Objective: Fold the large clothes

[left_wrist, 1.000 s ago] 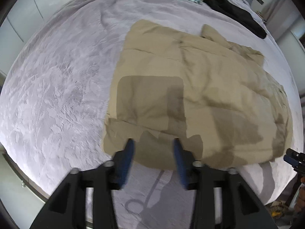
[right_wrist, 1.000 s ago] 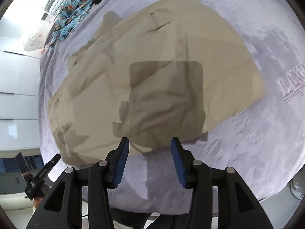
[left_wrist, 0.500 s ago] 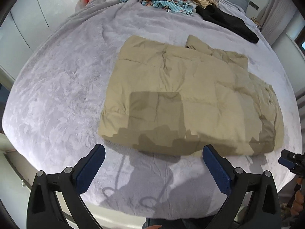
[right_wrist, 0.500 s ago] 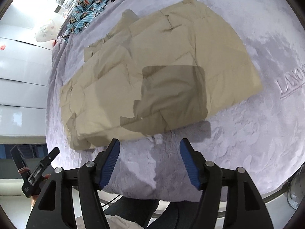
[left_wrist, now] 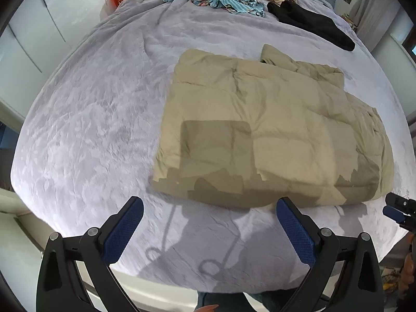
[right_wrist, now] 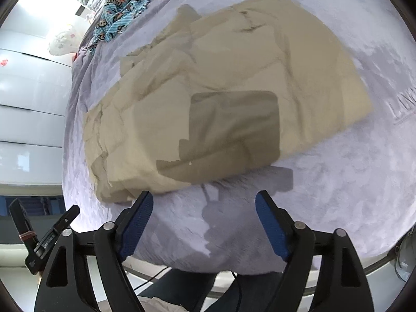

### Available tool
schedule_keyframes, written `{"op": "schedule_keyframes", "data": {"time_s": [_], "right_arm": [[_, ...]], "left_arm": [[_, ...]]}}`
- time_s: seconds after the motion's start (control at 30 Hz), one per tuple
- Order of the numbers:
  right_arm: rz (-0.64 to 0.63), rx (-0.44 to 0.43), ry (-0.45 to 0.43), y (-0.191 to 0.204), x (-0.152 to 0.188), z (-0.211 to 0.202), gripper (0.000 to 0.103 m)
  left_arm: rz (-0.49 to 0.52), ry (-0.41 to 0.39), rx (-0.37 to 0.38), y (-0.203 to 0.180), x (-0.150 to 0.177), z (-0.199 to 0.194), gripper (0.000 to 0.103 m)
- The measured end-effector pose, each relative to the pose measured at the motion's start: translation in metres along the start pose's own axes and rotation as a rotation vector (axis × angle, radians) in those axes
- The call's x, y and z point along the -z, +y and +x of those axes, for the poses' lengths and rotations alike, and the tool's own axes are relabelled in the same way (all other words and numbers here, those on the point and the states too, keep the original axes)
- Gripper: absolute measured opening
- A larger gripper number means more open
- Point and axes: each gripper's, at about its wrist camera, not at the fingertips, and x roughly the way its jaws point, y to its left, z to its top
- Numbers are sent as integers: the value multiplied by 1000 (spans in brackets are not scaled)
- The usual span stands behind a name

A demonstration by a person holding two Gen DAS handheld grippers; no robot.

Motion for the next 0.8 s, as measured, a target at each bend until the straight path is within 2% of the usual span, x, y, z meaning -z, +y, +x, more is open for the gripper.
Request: {"op": "schedule_keyframes", "data": {"time_s": [0.27, 0.5, 0.53, 0.6, 0.7, 0.8], "right_arm": [[-6, 15, -8, 61, -11, 30, 88], [23, 61, 3, 93, -15, 51, 88], [26, 61, -3, 95, -15, 52, 89], [25, 76, -22, 100, -14, 51, 103], [8, 84, -39, 107, -15, 52, 103], [-18, 98, -15, 109, -20, 56, 103]], "left_arm": [[48, 20, 22, 39, -42, 19, 102], [52, 60, 81, 60, -66, 45, 102], [59, 66, 86, 60, -67, 49, 102], [76, 78, 85, 59, -70, 57, 102], [78, 88, 98, 57, -74, 64, 102], [57, 88, 86, 54, -76, 70, 102]]}}
